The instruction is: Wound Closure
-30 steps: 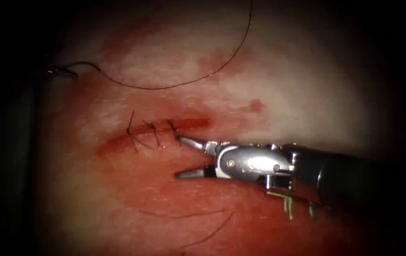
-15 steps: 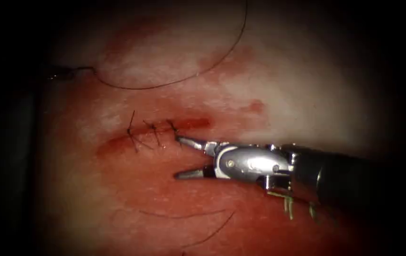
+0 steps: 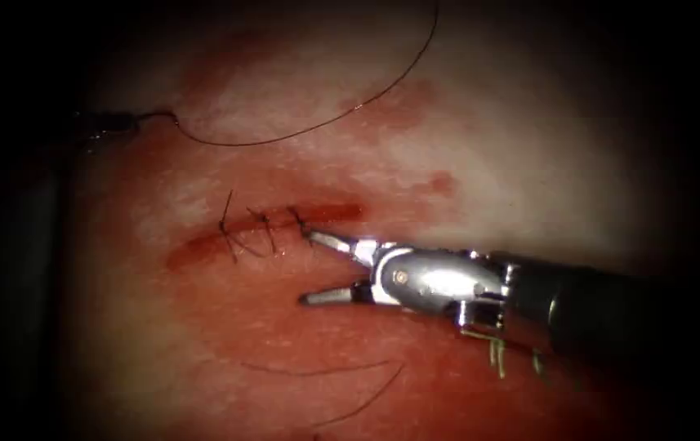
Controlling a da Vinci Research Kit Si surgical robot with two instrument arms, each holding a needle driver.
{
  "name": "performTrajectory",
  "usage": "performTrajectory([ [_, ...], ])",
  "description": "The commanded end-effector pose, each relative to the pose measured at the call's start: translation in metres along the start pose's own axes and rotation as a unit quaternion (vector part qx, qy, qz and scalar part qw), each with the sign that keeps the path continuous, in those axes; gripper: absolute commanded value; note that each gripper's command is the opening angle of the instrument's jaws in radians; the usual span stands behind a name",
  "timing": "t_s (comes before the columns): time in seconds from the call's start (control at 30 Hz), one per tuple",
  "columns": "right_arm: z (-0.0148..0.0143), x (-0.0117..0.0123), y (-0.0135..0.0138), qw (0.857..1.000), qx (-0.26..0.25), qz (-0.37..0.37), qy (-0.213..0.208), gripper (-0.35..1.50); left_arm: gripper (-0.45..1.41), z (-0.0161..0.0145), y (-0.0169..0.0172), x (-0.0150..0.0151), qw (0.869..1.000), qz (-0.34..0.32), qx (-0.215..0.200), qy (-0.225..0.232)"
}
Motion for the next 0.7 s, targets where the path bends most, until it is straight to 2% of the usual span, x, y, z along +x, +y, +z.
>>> performTrajectory([
  [0.03, 0.0009, -0.0004, -0.0002, 1.0, -0.001, 0.005, 0.0, 0.86, -0.45, 0.0008, -0.0003, 0.0002, 1.0, 0.003, 0.0, 0.0],
  [0.1, 0.0008, -0.0005, 0.0, 1.0, -0.014, 0.026, -0.003, 0.88, -0.45, 0.0005, 0.0015, 0.0014, 1.0, 0.017, -0.003, 0.02],
  [0.27, 0.0002, -0.0006, 0.0011, 0.998, -0.039, 0.048, -0.011, 0.89, -0.45, 0.0004, 0.006, 0.0038, 0.997, -0.004, -0.031, 0.064],
  [0.43, -0.0003, -0.0001, 0.0023, 0.996, -0.073, 0.057, 0.007, 0.94, -0.45, 0.0011, 0.0103, 0.0054, 0.985, -0.118, -0.062, 0.107],
  [0.7, 0.0005, 0.0019, 0.0029, 0.993, -0.089, 0.066, 0.045, 0.94, -0.45, 0.0034, 0.0148, 0.0066, 0.96, -0.239, -0.076, 0.125],
])
